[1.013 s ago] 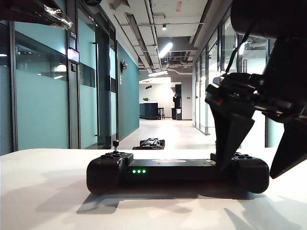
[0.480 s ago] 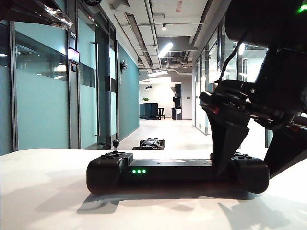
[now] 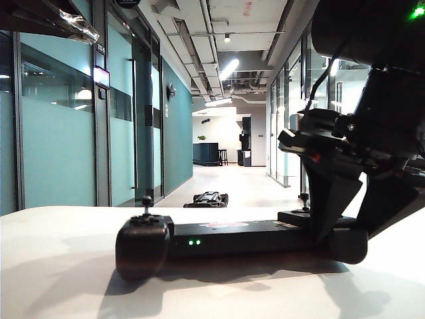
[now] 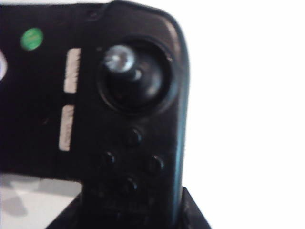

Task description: Push the left joystick on the remote control sitting on the white table forward to make the robot dog walk in a straight line until it approaches the door.

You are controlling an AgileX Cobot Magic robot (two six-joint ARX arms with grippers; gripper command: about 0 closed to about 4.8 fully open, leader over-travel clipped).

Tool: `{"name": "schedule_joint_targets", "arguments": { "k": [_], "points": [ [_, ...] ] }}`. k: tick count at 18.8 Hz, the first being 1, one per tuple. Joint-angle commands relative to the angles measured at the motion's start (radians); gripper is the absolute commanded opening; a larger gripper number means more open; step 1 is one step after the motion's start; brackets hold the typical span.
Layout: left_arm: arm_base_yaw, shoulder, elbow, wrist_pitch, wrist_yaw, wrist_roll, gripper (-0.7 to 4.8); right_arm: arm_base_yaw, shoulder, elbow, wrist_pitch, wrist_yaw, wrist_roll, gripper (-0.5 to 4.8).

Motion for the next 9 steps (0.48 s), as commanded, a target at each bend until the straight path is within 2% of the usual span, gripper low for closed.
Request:
{"name": "schedule_joint_targets", "arguments": {
  "k": [1, 4, 6, 9],
  "points": [
    [-0.001, -0.002, 0.004, 0.005, 0.026, -0.002, -0.06, 0.002, -0.001, 0.005, 0.022, -0.01, 0.024, 1.65],
    [-0.001, 0.029, 0.002, 0.007, 0.056, 0.01, -0.06, 0.003, -0.001, 0.005, 0.023, 0.027, 0.076, 1.56],
    [-0.005, 0.074, 0.002, 0.006, 0.094, 0.048, -0.06, 0.003, -0.001, 0.005, 0.023, 0.061, 0.101, 1.56],
    [-0.013, 0.156, 0.002, 0.026, 0.097, 0.086, -0.06, 0.002, -0.001, 0.005, 0.022, 0.119, 0.153, 1.56]
  ]
}}
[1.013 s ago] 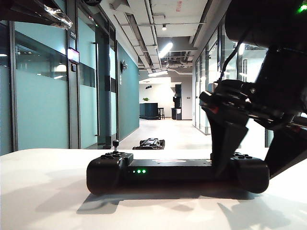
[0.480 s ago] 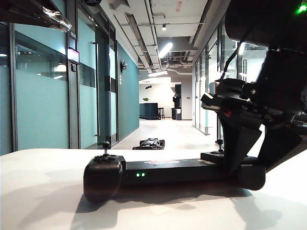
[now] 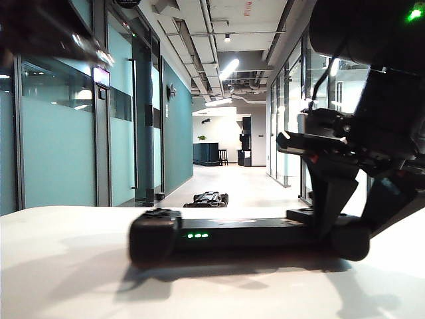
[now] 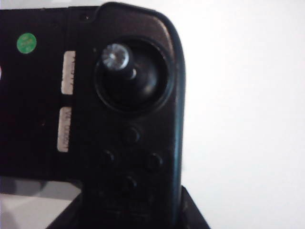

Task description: Push the left joystick on the remote control sitting on the white table forward to make the robot dog walk in a straight line until it approaches the door.

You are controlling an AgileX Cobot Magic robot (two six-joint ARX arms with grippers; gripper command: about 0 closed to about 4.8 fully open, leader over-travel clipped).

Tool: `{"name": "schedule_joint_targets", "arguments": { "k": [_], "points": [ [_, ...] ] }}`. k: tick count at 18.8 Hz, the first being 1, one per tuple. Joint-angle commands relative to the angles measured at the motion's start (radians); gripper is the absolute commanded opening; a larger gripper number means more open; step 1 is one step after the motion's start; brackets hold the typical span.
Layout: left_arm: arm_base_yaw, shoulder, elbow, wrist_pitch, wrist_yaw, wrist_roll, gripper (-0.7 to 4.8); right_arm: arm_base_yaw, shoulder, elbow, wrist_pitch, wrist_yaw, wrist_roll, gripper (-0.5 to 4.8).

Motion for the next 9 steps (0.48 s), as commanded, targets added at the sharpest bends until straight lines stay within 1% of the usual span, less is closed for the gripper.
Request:
{"name": "schedule_joint_targets", "arguments": {
  "k": [1, 2, 4, 6, 9],
  "points": [
    [-0.005, 0.082, 0.002, 0.032, 0.024, 0.054, -0.06, -0.002, -0.002, 0.005, 0.013, 0.062, 0.109, 1.56],
    [-0.005, 0.103, 0.002, 0.038, 0.032, 0.066, -0.06, -0.002, -0.002, 0.005, 0.013, 0.072, 0.141, 1.56],
    [-0.005, 0.145, 0.002, 0.051, 0.036, 0.091, -0.05, -0.002, -0.002, 0.005, 0.016, 0.076, 0.153, 1.56],
    [-0.011, 0.211, 0.002, 0.094, 0.079, 0.115, -0.06, -0.002, -0.002, 0.005, 0.016, 0.086, 0.155, 1.56],
    [-0.073, 0.306, 0.002, 0.148, 0.079, 0.159, -0.06, -0.002, -0.002, 0.005, 0.016, 0.092, 0.155, 1.56]
  ]
}}
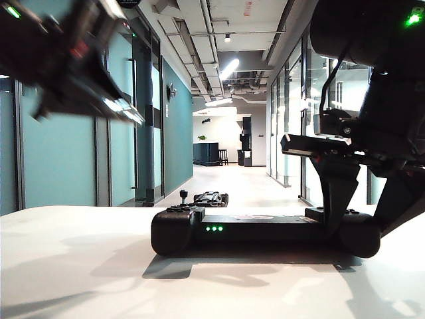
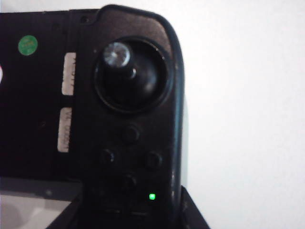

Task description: Push the left joystick on the remote control sitting on the white table forward to make the robot dog walk in a straight line until it approaches the door.

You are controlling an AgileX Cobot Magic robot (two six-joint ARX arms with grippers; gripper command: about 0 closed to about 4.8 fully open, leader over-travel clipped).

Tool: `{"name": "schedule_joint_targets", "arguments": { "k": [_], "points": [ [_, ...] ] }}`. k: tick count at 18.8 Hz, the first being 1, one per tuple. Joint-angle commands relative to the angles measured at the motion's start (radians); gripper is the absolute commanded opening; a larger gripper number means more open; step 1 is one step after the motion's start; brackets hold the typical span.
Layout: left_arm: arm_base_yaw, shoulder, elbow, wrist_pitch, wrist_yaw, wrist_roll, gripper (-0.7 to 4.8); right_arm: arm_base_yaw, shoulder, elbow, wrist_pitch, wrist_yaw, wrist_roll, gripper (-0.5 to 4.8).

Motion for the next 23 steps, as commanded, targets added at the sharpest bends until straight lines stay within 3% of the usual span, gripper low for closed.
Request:
{"name": "schedule_joint_targets", "arguments": {
  "k": [1, 5, 23],
  "points": [
    [-0.05, 0.064, 0.002, 0.051, 0.014, 0.031, -0.06, 0.0, -0.003, 0.005, 0.019, 0.001, 0.014, 1.56],
    [-0.101, 0.174, 0.002, 0.128, -0.025, 0.03, -0.05, 0.001, -0.003, 0.005, 0.018, 0.0, 0.014, 1.56],
    [-0.115, 0.334, 0.002, 0.307, -0.042, -0.01, -0.05, 0.001, 0.003, 0.005, 0.019, 0.001, 0.01, 1.56]
  ]
}}
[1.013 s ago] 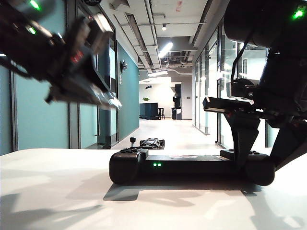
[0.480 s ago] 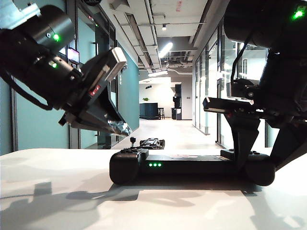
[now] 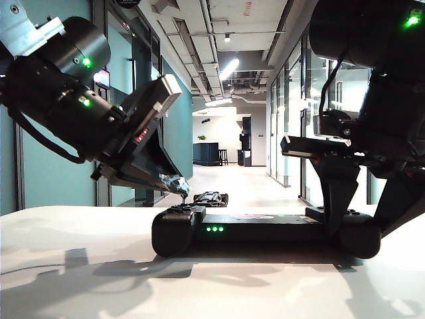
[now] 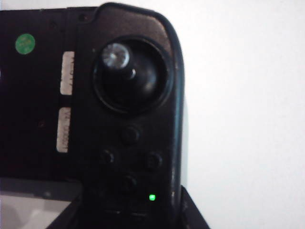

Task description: Push the left joystick on the remote control sitting on the white table forward to make the robot dog walk in a straight line until it approaches the door.

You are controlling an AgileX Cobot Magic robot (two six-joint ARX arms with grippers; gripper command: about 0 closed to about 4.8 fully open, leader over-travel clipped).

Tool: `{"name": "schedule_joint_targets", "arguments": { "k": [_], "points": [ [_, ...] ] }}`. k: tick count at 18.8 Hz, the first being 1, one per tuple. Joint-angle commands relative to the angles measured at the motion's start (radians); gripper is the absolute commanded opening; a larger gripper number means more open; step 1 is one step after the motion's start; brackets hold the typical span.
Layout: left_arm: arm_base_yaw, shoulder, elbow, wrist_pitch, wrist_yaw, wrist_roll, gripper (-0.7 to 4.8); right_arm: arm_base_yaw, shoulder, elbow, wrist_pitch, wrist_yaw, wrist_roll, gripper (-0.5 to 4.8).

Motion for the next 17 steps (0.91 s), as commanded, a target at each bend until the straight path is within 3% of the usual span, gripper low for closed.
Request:
{"name": "schedule_joint_targets", "arguments": {
  "k": [1, 17],
  "points": [
    [-0.002, 0.022, 0.002, 0.034, 0.006, -0.018, -0.06, 0.001, -0.002, 0.005, 0.018, -0.002, 0.008, 1.56],
    [-0.002, 0.053, 0.002, 0.066, -0.048, -0.047, -0.05, 0.002, -0.002, 0.005, 0.018, -0.004, -0.019, 1.56]
  ]
}}
